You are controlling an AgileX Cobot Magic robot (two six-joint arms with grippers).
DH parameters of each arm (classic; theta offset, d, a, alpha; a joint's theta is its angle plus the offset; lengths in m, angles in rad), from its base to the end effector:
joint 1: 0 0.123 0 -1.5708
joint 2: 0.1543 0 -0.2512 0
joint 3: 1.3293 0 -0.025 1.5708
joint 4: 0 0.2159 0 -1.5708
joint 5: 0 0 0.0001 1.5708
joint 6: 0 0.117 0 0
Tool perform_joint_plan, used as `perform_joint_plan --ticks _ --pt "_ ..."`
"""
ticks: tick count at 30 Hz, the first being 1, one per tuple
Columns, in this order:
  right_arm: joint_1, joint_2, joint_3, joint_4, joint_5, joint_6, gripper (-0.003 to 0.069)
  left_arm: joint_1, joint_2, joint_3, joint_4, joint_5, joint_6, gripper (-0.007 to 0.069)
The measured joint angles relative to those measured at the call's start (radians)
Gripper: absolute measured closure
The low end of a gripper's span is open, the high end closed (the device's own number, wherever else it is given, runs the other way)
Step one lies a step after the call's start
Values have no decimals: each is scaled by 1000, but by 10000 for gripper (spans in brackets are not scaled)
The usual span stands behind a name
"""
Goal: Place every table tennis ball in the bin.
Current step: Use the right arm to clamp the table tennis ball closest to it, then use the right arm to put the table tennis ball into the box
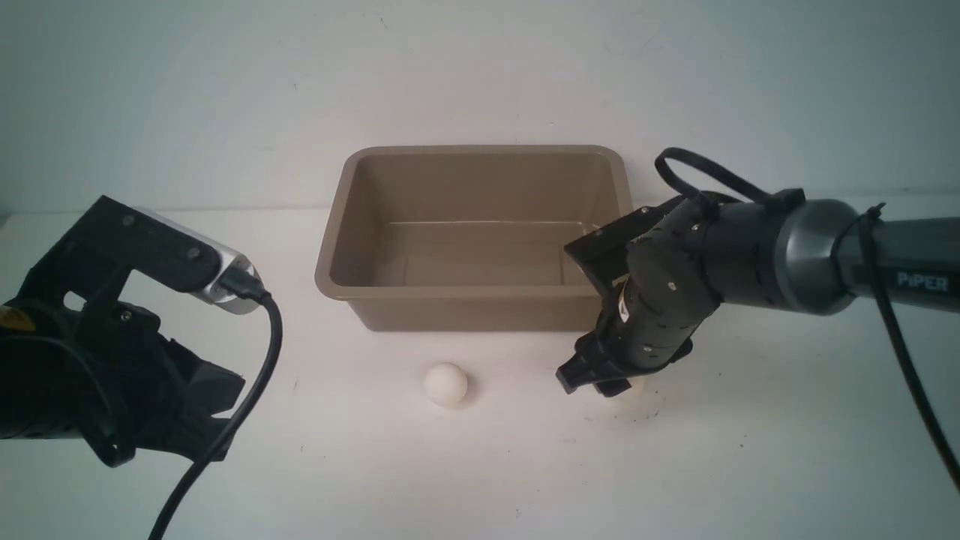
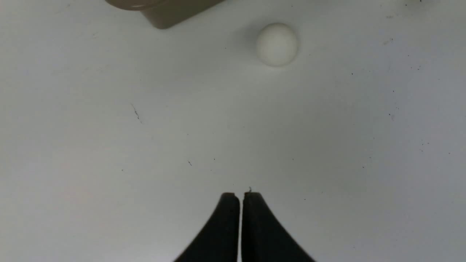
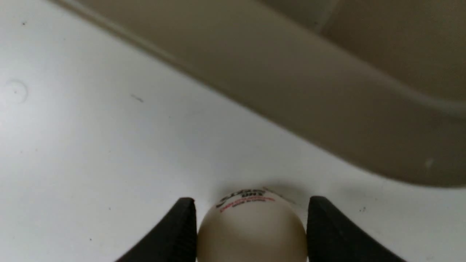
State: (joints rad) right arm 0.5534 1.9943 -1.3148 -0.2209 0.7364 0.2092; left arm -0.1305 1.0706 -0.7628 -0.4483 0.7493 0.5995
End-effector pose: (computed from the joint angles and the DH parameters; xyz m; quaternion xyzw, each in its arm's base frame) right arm 0.3147 0.1742 0.1216 -0.2400 0.9597 -0.0327 0.1424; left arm 0.1926 -0.0601 0.2476 0.2291 0.9095 -0.1205 0.3254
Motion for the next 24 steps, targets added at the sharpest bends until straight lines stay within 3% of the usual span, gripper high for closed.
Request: perform_joint_plan --ticks 7,14,18,24 --pt "6 -18 -3 126 100 -124 306 0 0 0 0 0 0 629" --pt "39 -164 -2 354 118 -346 306 0 0 0 0 0 0 629" --pt "41 -293 -2 461 -21 -479 306 0 0 0 0 0 0 629" --pt "31 -321 -2 405 -244 -490 306 0 0 0 0 -1 0 629"
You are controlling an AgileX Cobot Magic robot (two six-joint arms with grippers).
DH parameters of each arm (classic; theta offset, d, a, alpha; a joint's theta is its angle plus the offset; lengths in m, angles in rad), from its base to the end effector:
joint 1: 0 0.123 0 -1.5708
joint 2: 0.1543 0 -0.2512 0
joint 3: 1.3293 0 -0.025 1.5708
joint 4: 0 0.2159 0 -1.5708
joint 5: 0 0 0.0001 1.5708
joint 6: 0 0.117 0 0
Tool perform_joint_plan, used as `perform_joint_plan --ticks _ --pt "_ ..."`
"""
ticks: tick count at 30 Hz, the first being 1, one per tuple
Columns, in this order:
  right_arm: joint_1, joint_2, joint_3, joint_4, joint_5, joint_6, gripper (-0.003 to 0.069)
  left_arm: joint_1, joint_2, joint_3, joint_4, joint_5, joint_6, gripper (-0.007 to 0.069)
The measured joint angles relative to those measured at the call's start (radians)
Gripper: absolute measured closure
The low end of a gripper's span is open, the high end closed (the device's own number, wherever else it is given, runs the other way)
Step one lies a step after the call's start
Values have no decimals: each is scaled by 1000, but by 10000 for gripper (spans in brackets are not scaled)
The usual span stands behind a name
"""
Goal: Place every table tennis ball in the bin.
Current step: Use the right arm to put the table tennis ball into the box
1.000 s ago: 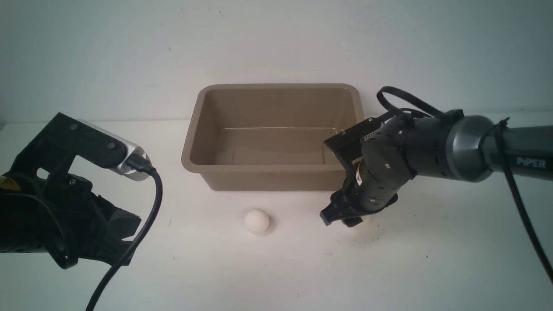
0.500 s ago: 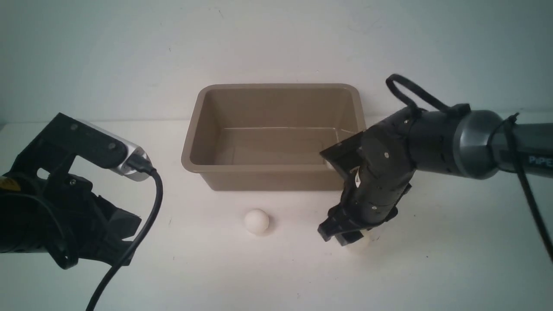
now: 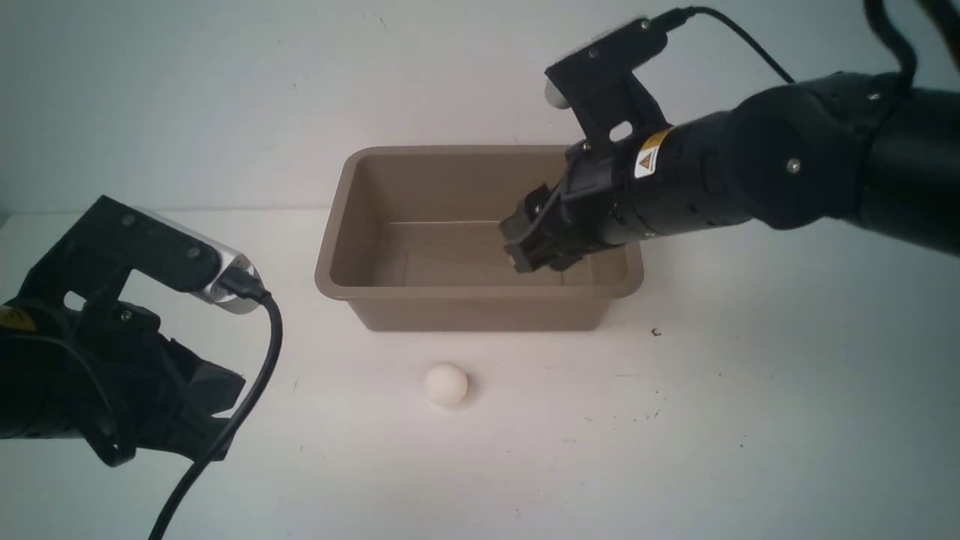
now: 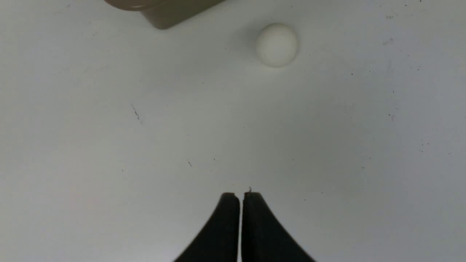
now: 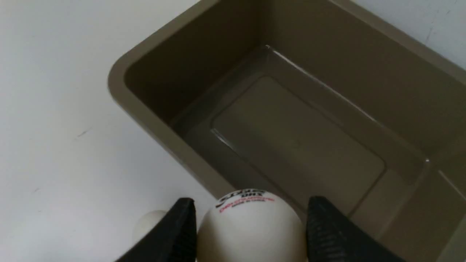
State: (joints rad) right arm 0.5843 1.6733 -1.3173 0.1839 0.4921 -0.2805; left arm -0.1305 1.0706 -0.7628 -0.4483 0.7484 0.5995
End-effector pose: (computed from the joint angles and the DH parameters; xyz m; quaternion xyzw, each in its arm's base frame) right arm 0.2976 0.2090 0.2529 -0.3315 0.8550 0.1303 0.3769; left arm 0.1927 -0.0601 0.2477 0.2289 0.9094 -0.1203 0.3258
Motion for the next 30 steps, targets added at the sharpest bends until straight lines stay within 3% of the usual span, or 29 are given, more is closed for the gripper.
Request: perform_joint_plan --ticks 12,20,30 --pt "-129 241 -100 -127 -99 166 306 0 0 0 -1 -18 -4 629" --pt "-132 376 -303 -133 3 160 306 0 0 0 -1 -18 -21 629" --pt "-132 450 -364 -132 96 156 285 0 0 0 -20 -18 -27 628"
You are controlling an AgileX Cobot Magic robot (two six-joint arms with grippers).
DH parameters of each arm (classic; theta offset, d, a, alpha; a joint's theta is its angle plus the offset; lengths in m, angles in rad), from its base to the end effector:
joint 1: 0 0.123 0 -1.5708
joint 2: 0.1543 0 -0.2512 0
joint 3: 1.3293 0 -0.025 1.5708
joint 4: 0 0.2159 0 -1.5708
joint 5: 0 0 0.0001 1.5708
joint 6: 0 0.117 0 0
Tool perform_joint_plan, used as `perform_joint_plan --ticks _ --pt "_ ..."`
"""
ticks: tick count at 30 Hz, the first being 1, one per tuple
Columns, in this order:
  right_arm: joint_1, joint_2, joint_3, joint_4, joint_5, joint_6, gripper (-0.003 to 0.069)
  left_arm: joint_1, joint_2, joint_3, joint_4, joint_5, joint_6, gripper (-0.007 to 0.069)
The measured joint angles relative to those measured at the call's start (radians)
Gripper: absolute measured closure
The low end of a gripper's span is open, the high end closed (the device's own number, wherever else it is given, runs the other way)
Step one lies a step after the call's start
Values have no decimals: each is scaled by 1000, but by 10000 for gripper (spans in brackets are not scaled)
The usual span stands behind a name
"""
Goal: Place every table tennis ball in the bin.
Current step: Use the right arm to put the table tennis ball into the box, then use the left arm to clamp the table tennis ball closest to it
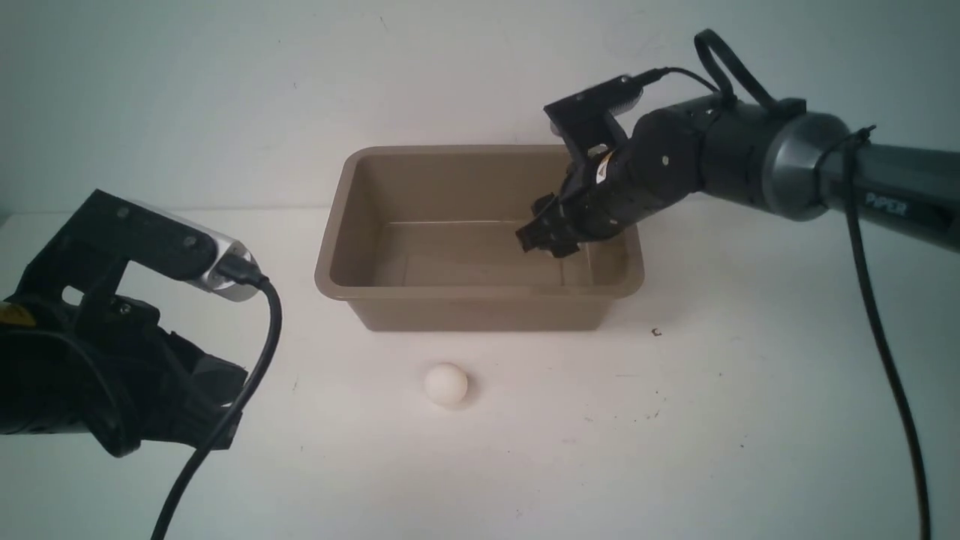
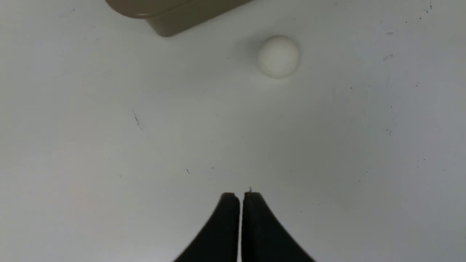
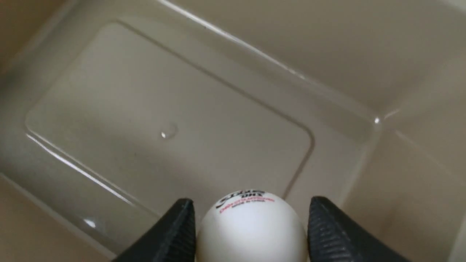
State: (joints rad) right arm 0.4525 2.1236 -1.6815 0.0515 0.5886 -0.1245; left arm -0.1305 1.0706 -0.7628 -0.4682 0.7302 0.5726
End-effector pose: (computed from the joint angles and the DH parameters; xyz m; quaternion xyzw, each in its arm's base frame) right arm 0.3969 0.1967 0.1677 -0.2552 0.9161 0.0703 0.3010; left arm 0.1944 -0.0611 0.2494 0.2088 0.9101 -0.1301 0.3334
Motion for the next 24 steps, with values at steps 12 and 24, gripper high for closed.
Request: perform_joint_plan --ticks 12,24 --pt "0 -1 -216 7 199 4 211 0 126 0 -168 -6 52 470" --pt "0 -156 -424 0 525 -51 210 -95 363 -19 -602 -218 603 128"
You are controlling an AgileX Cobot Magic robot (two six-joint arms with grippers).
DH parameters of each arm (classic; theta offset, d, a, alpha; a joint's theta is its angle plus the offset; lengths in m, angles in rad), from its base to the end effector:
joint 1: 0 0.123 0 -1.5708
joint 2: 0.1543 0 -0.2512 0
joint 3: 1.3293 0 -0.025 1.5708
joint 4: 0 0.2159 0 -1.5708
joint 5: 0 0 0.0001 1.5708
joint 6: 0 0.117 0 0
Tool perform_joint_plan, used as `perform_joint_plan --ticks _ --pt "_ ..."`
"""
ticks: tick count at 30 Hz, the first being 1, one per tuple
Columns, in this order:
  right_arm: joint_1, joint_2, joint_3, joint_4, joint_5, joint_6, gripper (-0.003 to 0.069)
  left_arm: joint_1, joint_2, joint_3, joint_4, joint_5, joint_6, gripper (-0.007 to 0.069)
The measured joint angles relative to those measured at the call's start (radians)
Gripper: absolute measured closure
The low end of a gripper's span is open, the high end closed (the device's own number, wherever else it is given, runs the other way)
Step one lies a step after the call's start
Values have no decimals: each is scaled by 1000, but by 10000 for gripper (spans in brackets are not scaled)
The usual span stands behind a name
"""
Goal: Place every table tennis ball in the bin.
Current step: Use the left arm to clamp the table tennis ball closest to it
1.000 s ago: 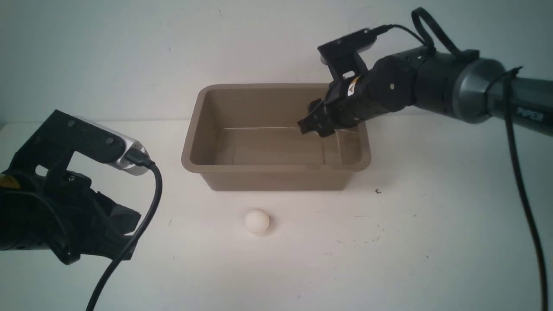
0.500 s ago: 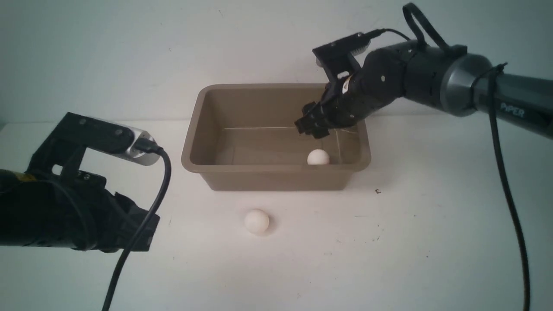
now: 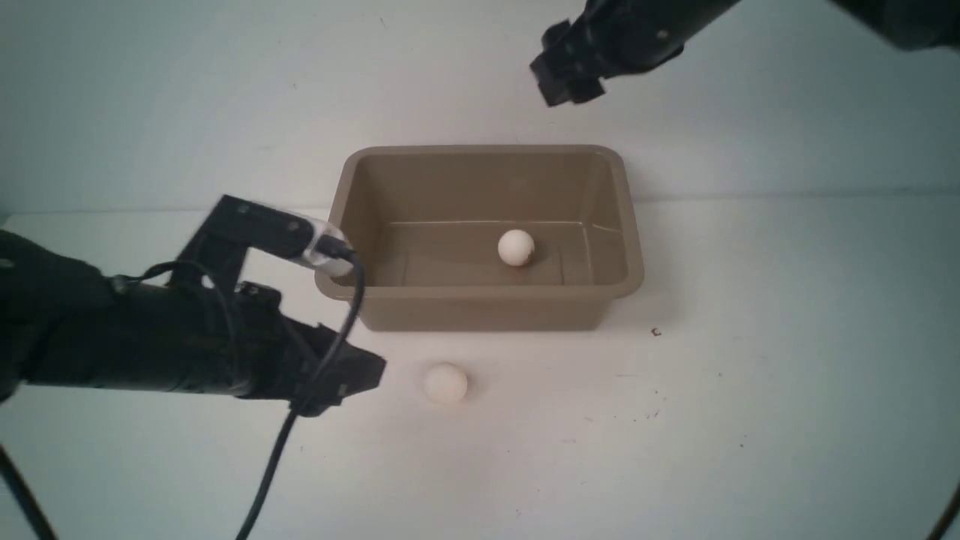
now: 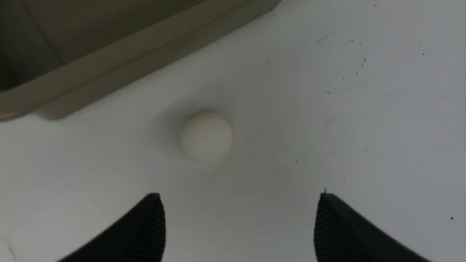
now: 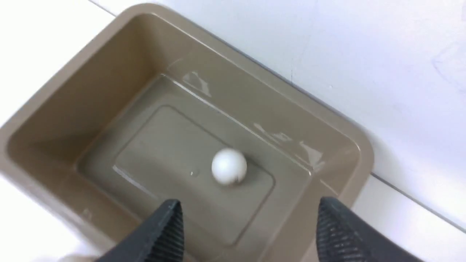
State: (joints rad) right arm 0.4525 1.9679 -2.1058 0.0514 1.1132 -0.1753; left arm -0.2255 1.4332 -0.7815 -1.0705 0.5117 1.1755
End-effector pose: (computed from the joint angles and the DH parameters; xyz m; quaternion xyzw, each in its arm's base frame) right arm 0.3665 0.1842 0.3188 -0.2880 0.8969 0.0715 0.3279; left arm 0.2533 -0.1098 0.2020 0.2547 0.8761 -0.2159 0.3478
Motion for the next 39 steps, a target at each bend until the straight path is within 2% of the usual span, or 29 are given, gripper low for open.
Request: perform_joint_plan --ticks 4,8,13,28,36,39 --pt "0 -40 0 -1 30 0 210 -68 69 -37 -17 -84 3 122" --pt "0 -81 0 -2 41 0 210 -100 147 -83 6 -104 -45 122" --pt "0 -115 0 3 47 0 210 -103 223 -131 39 -128 -80 122" --pt "0 -121 0 55 53 0 210 -103 333 -178 48 -129 -78 122" --pt "0 -121 0 57 55 0 210 -103 397 -178 32 -129 -36 122" --pt "0 -121 0 57 57 0 210 -103 409 -178 -16 -132 0 122"
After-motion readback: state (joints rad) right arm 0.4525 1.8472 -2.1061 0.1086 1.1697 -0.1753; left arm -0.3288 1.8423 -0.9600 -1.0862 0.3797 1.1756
